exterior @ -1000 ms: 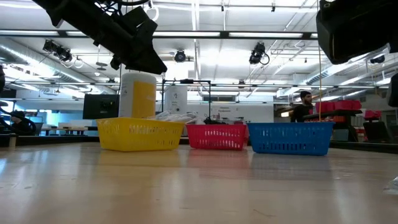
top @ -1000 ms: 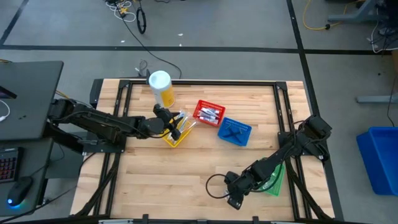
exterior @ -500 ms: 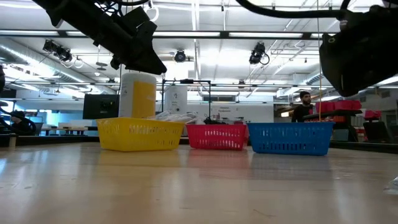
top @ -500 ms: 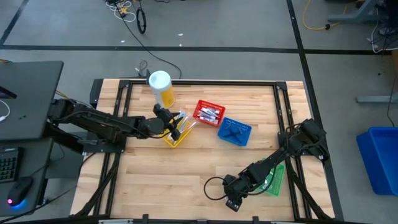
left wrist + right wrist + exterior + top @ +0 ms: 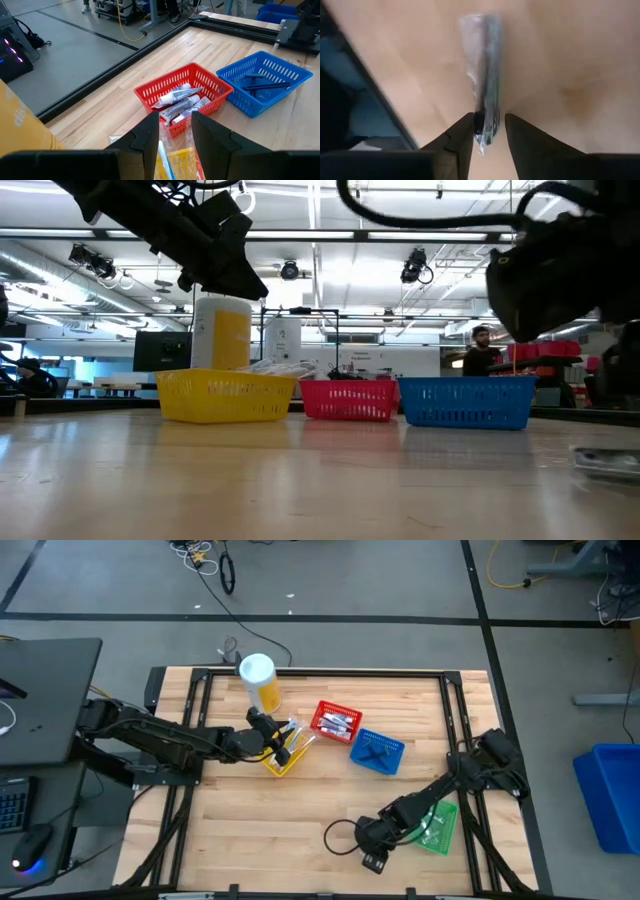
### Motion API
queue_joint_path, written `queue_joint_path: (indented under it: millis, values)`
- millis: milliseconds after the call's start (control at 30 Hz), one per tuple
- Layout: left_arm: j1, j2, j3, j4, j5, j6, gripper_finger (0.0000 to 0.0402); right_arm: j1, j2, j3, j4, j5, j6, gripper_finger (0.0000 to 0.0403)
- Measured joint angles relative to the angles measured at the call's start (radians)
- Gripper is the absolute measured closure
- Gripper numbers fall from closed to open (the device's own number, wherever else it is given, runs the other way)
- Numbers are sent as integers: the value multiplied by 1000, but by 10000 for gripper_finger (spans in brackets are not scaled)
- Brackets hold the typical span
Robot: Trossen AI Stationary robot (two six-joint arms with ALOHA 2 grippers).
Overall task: Pick & Place Travel size toiletries
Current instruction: Put the silver nail cutter into the green bin
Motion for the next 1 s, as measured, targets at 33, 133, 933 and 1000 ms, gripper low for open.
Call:
queue_joint_path:
  millis: [33, 133, 933, 1000]
  values:
    - [0, 0, 0, 0, 0, 0, 279, -7, 0, 6, -26, -1, -12, 280]
    - [0, 0, 0, 0, 0, 0, 279, -28, 1, 25, -100, 4, -67, 291]
    - [0, 0, 0, 0, -3, 10, 279, -112, -122, 56, -426, -59, -152, 333]
    - [0, 0, 0, 0, -4, 8, 279, -113, -162, 81, -521, -53, -151, 333]
